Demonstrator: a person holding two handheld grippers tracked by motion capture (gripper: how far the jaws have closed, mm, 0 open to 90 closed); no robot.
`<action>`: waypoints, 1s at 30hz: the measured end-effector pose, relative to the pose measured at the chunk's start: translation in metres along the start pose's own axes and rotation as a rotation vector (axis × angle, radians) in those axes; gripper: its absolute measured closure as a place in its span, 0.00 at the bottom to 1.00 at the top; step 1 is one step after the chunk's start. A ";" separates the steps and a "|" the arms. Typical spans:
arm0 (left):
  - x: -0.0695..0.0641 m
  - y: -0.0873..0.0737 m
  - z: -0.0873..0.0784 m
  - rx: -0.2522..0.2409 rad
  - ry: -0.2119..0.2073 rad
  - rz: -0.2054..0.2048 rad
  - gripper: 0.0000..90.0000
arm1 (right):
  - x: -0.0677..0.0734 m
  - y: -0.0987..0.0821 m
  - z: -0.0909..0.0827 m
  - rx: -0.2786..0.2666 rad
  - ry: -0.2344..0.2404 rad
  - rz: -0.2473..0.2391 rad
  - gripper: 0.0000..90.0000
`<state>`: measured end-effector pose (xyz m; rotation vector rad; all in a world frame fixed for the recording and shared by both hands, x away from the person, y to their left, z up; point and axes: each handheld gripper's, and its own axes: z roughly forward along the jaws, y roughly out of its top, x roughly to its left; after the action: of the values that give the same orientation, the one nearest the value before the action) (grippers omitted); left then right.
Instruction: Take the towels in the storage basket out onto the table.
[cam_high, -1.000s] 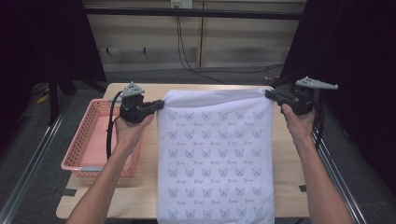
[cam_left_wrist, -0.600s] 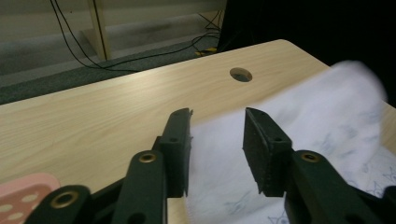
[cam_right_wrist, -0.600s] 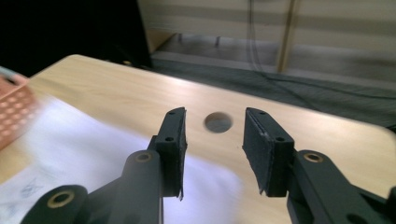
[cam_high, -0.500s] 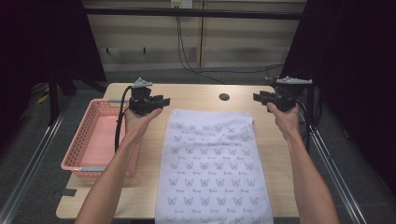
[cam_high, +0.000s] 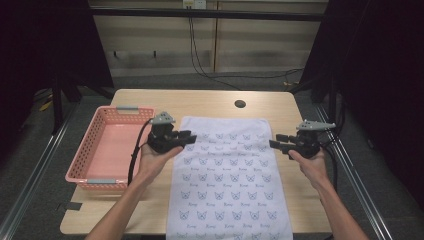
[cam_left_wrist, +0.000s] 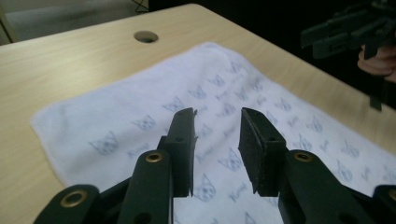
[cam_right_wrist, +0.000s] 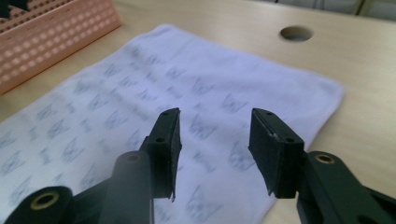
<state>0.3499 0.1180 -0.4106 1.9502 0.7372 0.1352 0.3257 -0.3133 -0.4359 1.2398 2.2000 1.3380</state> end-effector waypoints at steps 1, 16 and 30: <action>-0.005 -0.007 0.001 -0.004 -0.024 -0.008 0.73 | 0.004 -0.005 -0.002 -0.003 0.003 0.000 0.59; -0.015 -0.092 0.001 0.200 -0.003 -0.043 0.59 | 0.041 -0.076 0.011 0.269 0.068 -0.071 0.73; -0.026 -0.104 0.010 0.263 0.108 0.065 0.73 | 0.046 -0.091 -0.015 0.285 0.003 -0.098 0.81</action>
<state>0.2876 0.1277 -0.4975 2.2322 0.7947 0.1924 0.2417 -0.3047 -0.4951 1.2026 2.4838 1.0154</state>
